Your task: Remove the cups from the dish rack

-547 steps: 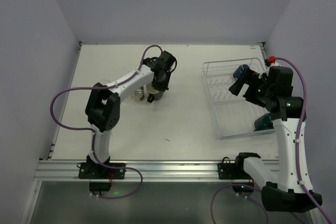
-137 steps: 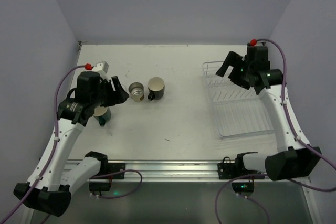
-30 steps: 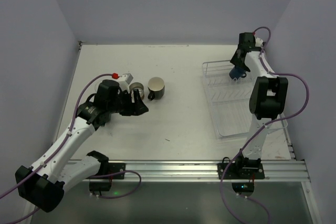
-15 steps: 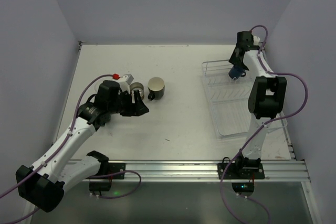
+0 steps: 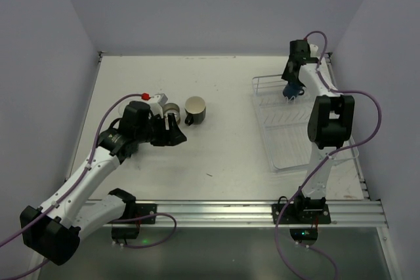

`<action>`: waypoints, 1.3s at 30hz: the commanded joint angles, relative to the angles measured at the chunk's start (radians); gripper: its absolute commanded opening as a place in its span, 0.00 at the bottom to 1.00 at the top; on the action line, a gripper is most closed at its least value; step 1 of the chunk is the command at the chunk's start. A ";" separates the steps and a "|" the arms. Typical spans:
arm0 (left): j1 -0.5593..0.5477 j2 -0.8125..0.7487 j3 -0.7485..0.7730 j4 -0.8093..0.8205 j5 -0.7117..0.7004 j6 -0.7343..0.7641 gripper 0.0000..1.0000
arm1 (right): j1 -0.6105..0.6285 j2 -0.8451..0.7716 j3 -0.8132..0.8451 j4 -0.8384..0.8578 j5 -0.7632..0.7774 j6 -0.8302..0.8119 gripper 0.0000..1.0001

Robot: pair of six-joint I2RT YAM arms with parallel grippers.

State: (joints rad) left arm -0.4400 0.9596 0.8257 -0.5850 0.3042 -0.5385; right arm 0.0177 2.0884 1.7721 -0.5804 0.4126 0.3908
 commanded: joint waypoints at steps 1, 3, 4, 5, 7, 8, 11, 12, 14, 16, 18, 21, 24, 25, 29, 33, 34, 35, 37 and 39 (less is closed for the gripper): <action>-0.008 0.001 -0.002 0.036 0.029 -0.005 0.68 | 0.019 -0.041 0.003 0.102 0.051 -0.020 0.00; -0.008 0.005 -0.002 0.043 0.032 -0.008 0.67 | 0.024 -0.051 0.000 0.103 0.058 -0.024 0.00; -0.009 0.007 -0.003 0.045 0.032 -0.006 0.68 | 0.024 -0.053 0.001 0.103 0.061 -0.026 0.00; -0.009 0.010 -0.005 0.047 0.030 -0.008 0.68 | 0.024 -0.062 -0.002 0.105 0.064 -0.027 0.00; -0.011 0.013 -0.008 0.054 0.030 -0.009 0.68 | 0.024 -0.073 -0.005 0.111 0.064 -0.030 0.00; -0.011 0.014 -0.011 0.056 0.030 -0.009 0.68 | 0.025 -0.074 -0.003 0.111 0.065 -0.032 0.00; -0.012 0.019 -0.011 0.062 0.030 -0.012 0.68 | 0.025 -0.088 0.004 0.109 0.066 -0.040 0.00; -0.012 0.019 -0.010 0.063 0.030 -0.011 0.67 | 0.025 -0.093 0.007 0.108 0.068 -0.040 0.00; -0.012 0.019 -0.008 0.065 0.027 -0.014 0.68 | 0.025 -0.097 0.018 0.102 0.063 -0.041 0.00; -0.012 0.022 -0.007 0.067 0.024 -0.014 0.67 | 0.028 -0.102 0.023 0.099 0.065 -0.044 0.00; -0.012 0.021 -0.005 0.070 0.024 -0.014 0.68 | 0.030 -0.108 0.024 0.102 0.066 -0.050 0.00; -0.012 0.025 -0.008 0.073 0.021 -0.012 0.68 | 0.031 -0.108 0.038 0.093 0.063 -0.053 0.00; -0.012 0.025 -0.014 0.077 0.018 -0.014 0.68 | 0.033 -0.114 0.038 0.096 0.063 -0.053 0.00; -0.012 0.027 -0.014 0.079 0.018 -0.014 0.68 | 0.034 -0.117 0.041 0.094 0.064 -0.055 0.00; -0.012 0.030 -0.014 0.083 0.010 -0.011 0.68 | 0.039 -0.136 0.036 0.093 0.069 -0.058 0.00; -0.012 0.045 -0.017 0.108 0.032 -0.014 0.68 | 0.047 -0.157 0.035 0.087 0.080 -0.070 0.00; -0.012 0.053 -0.019 0.112 0.041 -0.015 0.68 | 0.047 -0.163 0.036 0.083 0.086 -0.070 0.00; -0.011 0.057 -0.019 0.117 0.044 -0.018 0.68 | 0.048 -0.168 0.033 0.083 0.084 -0.070 0.00; -0.012 0.071 -0.013 0.137 0.053 -0.021 0.68 | 0.050 -0.189 0.030 0.077 0.089 -0.066 0.00; -0.012 0.085 -0.002 0.149 0.062 -0.025 0.68 | 0.056 -0.212 0.026 0.070 0.091 -0.063 0.00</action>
State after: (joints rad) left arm -0.4461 1.0294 0.8192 -0.5022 0.3237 -0.5415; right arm 0.0628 1.9896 1.7615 -0.5537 0.4545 0.3351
